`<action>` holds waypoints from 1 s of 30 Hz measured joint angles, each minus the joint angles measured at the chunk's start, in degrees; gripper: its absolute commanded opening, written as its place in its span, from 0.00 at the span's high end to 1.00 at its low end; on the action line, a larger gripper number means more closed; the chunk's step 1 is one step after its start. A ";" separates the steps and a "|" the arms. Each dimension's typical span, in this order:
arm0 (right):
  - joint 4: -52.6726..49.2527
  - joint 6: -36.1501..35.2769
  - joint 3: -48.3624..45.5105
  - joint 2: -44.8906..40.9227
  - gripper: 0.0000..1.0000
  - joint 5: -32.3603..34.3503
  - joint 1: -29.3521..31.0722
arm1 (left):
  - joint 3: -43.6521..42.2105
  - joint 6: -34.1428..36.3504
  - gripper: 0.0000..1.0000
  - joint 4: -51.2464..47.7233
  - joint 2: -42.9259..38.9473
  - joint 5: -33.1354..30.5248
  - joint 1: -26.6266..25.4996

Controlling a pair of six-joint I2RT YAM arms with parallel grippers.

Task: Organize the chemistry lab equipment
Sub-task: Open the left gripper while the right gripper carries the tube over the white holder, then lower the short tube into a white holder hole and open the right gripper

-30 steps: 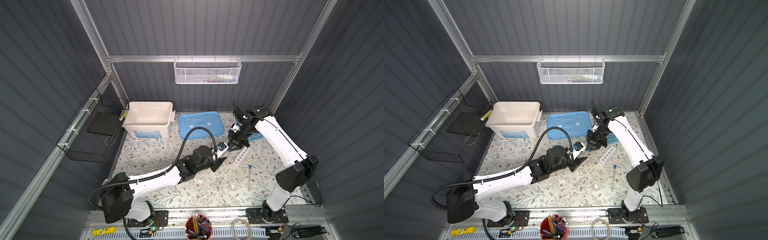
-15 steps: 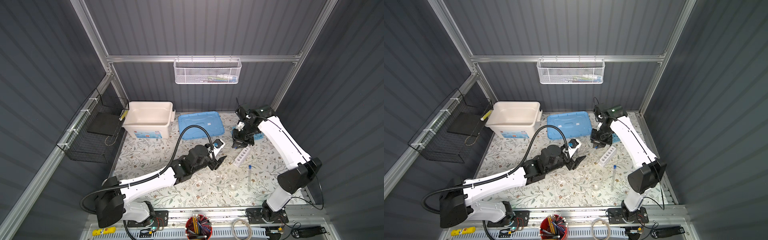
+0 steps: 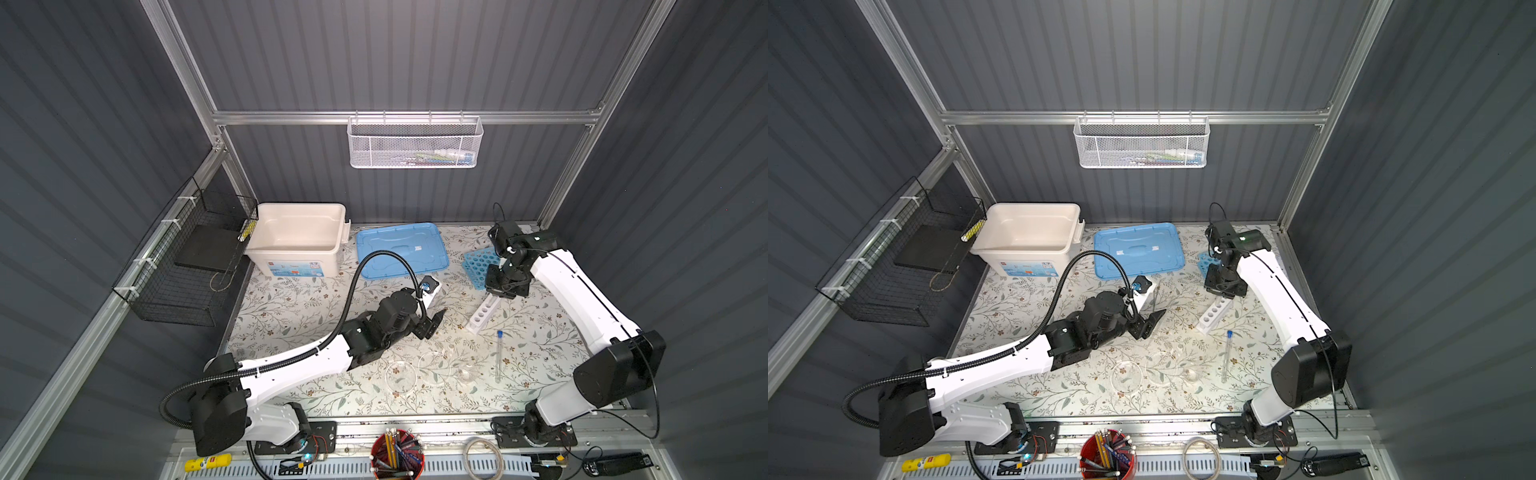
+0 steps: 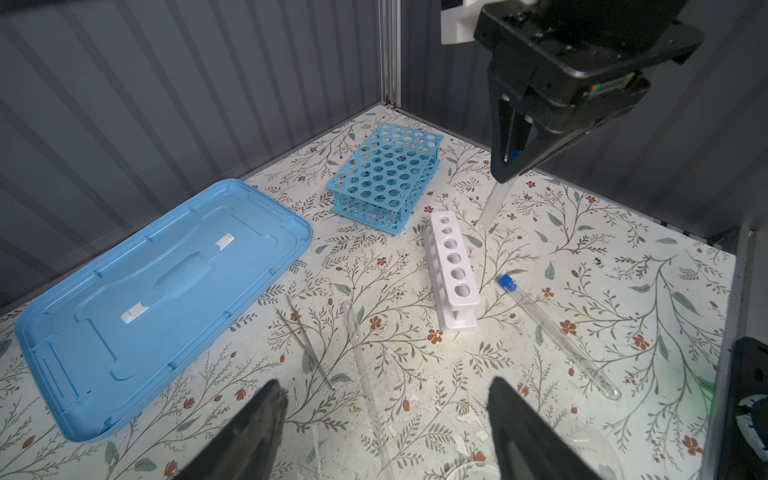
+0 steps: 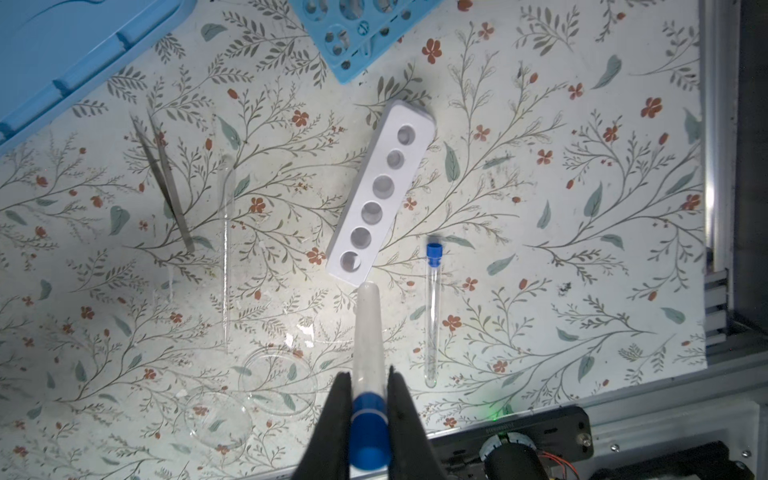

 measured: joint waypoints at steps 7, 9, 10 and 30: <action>10.69 -0.24 -8.09 -0.74 0.92 4.17 -0.48 | 1.09 0.09 0.19 0.42 4.22 -0.15 0.00; 13.84 -0.39 -10.71 -1.42 0.91 4.63 -0.52 | 1.97 0.09 0.19 0.37 5.14 -0.15 0.00; 15.10 -0.39 -11.80 -1.70 0.92 4.83 -0.52 | 2.49 0.09 0.19 0.26 5.49 -0.15 0.00; 18.40 -2.56 -14.34 0.13 0.91 1.62 -2.73 | 5.31 0.04 0.19 0.48 8.07 0.04 0.00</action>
